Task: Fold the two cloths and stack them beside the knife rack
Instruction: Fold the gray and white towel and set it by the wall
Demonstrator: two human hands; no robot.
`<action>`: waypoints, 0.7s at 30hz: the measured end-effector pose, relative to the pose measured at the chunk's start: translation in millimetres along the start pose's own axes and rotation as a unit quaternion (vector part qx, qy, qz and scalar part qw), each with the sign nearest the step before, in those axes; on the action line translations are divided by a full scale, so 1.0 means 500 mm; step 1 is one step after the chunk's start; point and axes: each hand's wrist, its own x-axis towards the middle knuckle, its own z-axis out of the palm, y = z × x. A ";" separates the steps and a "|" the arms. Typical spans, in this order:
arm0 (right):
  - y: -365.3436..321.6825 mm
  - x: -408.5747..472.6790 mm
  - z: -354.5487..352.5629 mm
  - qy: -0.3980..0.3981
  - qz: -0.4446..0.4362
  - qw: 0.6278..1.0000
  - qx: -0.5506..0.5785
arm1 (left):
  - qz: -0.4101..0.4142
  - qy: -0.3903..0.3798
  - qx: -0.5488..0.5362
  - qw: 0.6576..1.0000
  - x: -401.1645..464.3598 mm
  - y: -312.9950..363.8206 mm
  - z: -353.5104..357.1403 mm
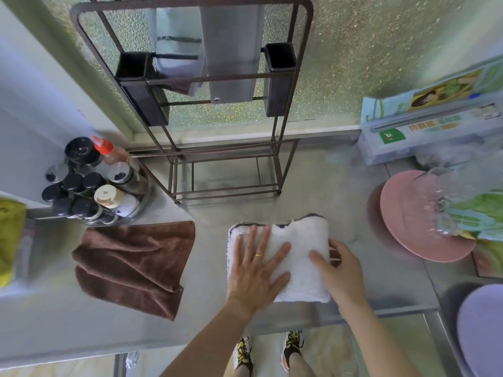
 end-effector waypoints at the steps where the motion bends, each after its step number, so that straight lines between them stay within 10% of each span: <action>1: -0.012 -0.014 0.017 0.009 -0.030 0.999 -0.019 | 0.001 0.007 -0.012 1.000 -0.002 -0.003 -0.005; 13: -0.069 -0.158 0.237 0.049 -0.253 0.948 -0.185 | -0.113 0.117 -0.419 0.893 -0.067 -0.104 0.005; 18: -0.037 -0.167 0.283 -0.035 -0.279 0.929 -0.240 | -0.313 0.087 -0.656 0.681 -0.057 -0.124 -0.050; 21: -0.026 -0.175 0.287 -0.098 -0.296 0.926 -0.213 | -0.328 0.067 -0.601 0.726 -0.050 -0.130 -0.068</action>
